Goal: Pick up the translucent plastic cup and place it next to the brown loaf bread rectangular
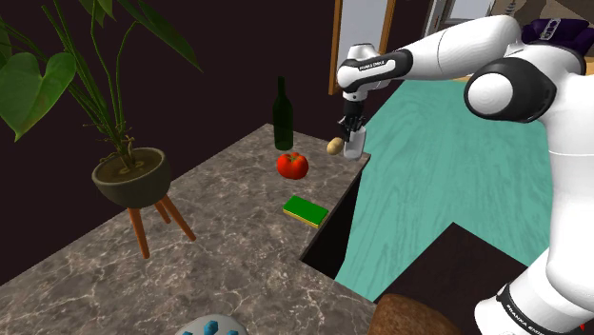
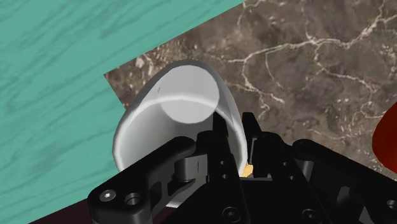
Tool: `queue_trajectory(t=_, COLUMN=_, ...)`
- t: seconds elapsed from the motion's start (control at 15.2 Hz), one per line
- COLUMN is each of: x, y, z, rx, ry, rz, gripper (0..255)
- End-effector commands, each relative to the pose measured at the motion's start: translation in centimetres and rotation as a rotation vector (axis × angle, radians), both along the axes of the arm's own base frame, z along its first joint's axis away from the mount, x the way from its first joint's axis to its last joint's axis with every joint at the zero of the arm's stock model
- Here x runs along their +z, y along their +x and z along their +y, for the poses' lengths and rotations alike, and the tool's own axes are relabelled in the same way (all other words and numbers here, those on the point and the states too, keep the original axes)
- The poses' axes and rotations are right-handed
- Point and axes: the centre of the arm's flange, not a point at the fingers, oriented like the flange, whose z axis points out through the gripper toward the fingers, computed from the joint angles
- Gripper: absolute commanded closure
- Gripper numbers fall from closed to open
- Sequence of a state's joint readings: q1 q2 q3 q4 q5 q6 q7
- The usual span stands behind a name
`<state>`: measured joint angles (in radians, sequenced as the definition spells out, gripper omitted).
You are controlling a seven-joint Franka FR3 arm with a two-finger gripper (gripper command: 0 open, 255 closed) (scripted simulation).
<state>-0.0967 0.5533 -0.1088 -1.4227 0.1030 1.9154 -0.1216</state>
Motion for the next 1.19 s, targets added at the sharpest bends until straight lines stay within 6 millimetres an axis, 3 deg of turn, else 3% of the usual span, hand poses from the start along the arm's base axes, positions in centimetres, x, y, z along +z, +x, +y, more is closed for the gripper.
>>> queue_trajectory(t=0.0, x=1.0, y=0.0, z=0.0, rx=0.0, ry=0.0, rz=0.0, gripper=255)
queue_trajectory(t=1.12, x=10.0, y=0.0, z=0.0, rx=0.0, ry=0.0, rz=0.0, gripper=255)
